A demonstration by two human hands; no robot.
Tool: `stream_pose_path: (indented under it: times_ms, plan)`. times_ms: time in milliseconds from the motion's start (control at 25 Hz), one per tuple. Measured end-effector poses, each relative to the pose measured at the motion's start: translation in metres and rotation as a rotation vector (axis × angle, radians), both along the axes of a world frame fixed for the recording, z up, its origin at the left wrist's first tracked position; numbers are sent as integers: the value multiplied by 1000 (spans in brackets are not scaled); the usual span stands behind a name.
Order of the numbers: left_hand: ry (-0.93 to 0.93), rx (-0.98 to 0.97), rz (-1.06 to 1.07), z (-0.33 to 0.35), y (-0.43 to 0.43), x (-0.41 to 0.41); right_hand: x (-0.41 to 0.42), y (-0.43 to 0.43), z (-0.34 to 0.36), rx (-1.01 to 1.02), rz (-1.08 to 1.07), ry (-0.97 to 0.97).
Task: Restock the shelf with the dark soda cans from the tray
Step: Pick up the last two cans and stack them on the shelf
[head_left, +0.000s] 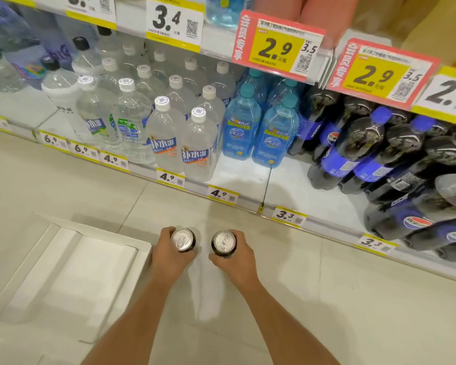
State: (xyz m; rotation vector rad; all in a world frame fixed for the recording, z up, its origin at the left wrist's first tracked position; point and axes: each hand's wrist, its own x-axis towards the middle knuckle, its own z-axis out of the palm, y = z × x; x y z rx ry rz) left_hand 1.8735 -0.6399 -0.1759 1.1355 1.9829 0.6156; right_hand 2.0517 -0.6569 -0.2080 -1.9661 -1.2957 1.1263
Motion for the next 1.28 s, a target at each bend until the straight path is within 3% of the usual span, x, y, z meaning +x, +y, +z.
stream_pose_path:
  times_ms: [160, 360, 640, 960, 1280]
  plan:
    - [-80, -5, -5, -9, -3, -1, -1, 0, -5, 13, -37, 33]
    - [-99, -15, -102, 27, 1, 5, -1, -4, 28, 20, -34, 19]
    - [-182, 107, -127, 177, 1, 19, 8, -7, 182, 120, -22, -31]
    - [-211, 191, -324, 476, -7, 34, 37, -31, 477, 191, 58, -96]
    - [-295, 345, -570, 849, -18, 88, 111, -49, 852, 324, 56, -125]
